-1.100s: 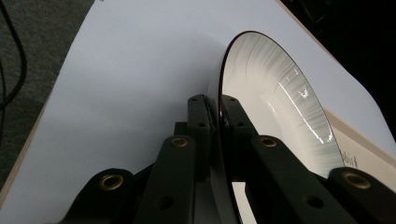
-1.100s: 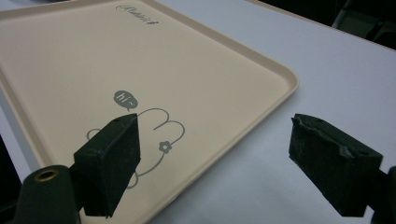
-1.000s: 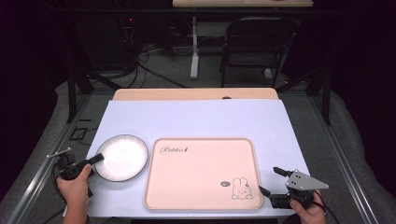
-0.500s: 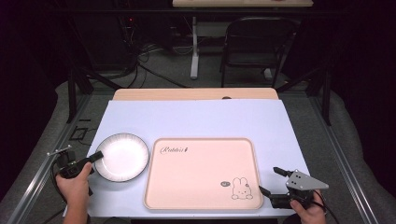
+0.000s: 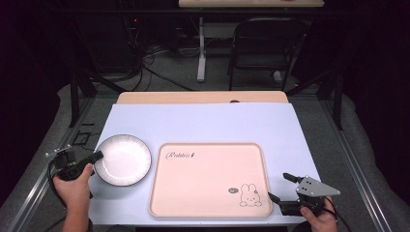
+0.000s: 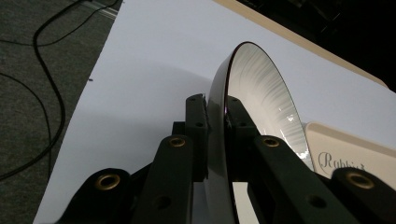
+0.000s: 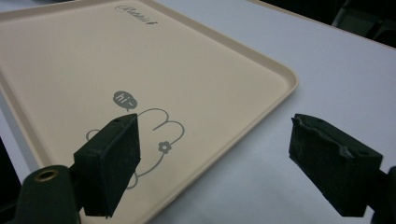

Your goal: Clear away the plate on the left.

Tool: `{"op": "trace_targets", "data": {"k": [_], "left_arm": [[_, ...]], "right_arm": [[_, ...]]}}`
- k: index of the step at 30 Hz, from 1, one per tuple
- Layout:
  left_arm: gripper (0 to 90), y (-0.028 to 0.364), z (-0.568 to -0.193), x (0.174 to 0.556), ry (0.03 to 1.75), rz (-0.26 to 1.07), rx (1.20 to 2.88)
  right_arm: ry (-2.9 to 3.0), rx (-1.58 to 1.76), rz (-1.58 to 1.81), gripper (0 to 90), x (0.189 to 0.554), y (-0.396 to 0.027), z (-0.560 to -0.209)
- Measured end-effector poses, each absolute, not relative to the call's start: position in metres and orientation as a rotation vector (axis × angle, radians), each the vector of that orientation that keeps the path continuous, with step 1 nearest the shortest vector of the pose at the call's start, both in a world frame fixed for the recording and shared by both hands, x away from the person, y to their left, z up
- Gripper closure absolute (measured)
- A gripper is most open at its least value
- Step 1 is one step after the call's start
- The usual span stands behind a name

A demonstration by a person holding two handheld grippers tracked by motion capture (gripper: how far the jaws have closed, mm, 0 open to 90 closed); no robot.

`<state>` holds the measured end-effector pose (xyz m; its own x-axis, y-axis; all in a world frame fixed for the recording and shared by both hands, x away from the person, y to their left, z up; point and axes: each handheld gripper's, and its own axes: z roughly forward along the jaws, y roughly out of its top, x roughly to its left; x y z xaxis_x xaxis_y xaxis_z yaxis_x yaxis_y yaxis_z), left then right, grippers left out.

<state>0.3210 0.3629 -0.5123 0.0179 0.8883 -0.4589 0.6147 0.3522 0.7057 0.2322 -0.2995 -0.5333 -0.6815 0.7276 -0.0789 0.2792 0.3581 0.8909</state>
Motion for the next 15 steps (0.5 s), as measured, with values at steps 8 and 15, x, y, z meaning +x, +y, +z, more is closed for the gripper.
{"op": "trace_targets", "data": {"k": [8,15], "left_arm": [[82.1,0.356,-0.496,0.325,1.654,0.403,1.394],[81.9,0.353,-0.483,0.329,1.632,0.422,1.4]], "right_arm": [[2.158,0.873,1.282,15.9,0.232,-0.3,-0.533],[2.159,0.875,1.283,15.9,0.232,-0.3,-0.533]]}}
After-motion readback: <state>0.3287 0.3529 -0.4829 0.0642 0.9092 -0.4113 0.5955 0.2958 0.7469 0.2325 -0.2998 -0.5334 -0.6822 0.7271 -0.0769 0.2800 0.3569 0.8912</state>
